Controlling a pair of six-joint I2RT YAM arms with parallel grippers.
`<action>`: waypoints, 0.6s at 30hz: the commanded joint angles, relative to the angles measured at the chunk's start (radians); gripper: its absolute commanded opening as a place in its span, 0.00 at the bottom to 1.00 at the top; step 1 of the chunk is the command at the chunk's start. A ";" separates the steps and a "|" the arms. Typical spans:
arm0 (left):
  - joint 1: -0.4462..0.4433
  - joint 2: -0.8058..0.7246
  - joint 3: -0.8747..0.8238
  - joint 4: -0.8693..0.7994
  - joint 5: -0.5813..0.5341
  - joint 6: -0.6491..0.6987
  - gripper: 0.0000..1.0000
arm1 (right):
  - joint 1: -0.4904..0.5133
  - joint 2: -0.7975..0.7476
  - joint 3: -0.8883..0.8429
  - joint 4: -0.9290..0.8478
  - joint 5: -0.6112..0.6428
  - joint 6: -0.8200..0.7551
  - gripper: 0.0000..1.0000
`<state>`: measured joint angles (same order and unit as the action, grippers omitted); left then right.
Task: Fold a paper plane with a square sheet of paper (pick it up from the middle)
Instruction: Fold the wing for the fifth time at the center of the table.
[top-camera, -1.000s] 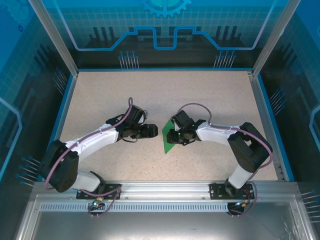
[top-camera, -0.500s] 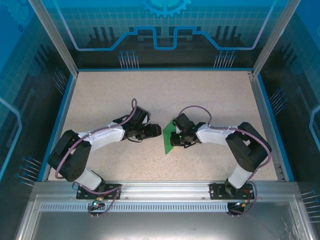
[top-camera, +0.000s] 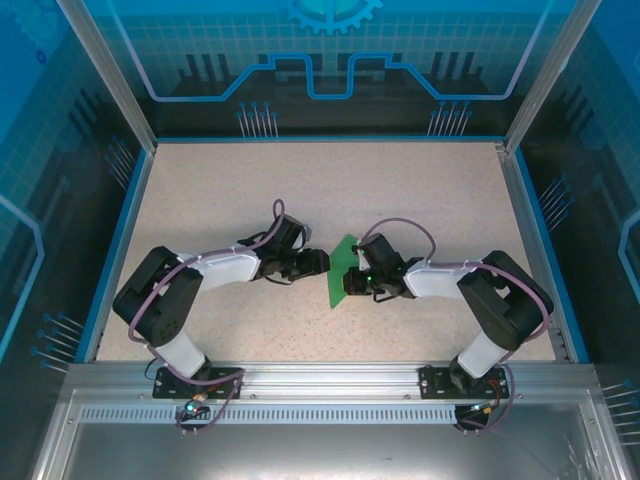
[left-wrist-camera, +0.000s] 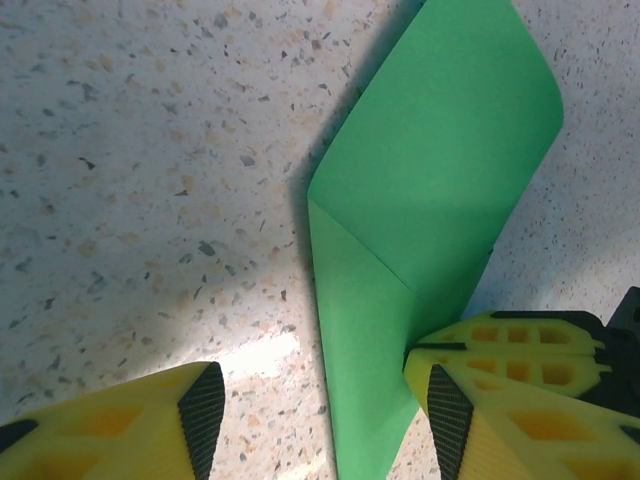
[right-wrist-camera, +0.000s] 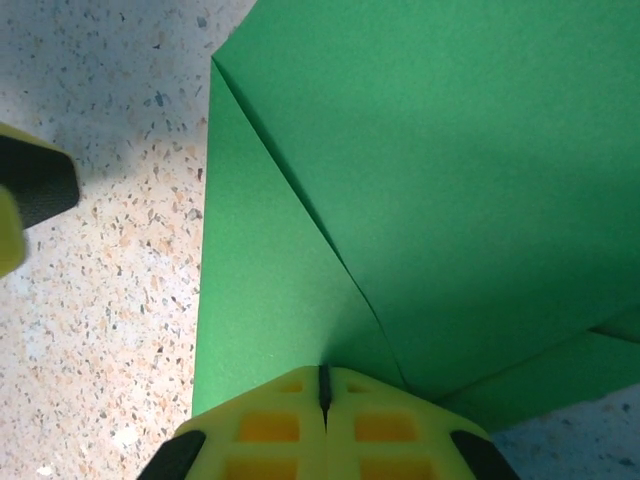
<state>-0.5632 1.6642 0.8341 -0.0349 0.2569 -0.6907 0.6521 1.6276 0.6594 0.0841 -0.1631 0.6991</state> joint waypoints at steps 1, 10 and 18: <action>-0.014 0.034 0.039 0.039 0.025 -0.017 0.59 | -0.017 0.032 -0.061 -0.046 -0.011 -0.001 0.00; -0.022 0.119 0.095 0.065 0.009 -0.011 0.58 | -0.053 0.034 -0.123 0.009 -0.041 -0.007 0.00; -0.021 0.160 0.125 0.098 0.007 -0.012 0.56 | -0.072 0.039 -0.142 0.027 -0.056 -0.019 0.00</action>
<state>-0.5808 1.8027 0.9276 0.0212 0.2592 -0.7021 0.6010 1.6253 0.5678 0.2531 -0.2611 0.6987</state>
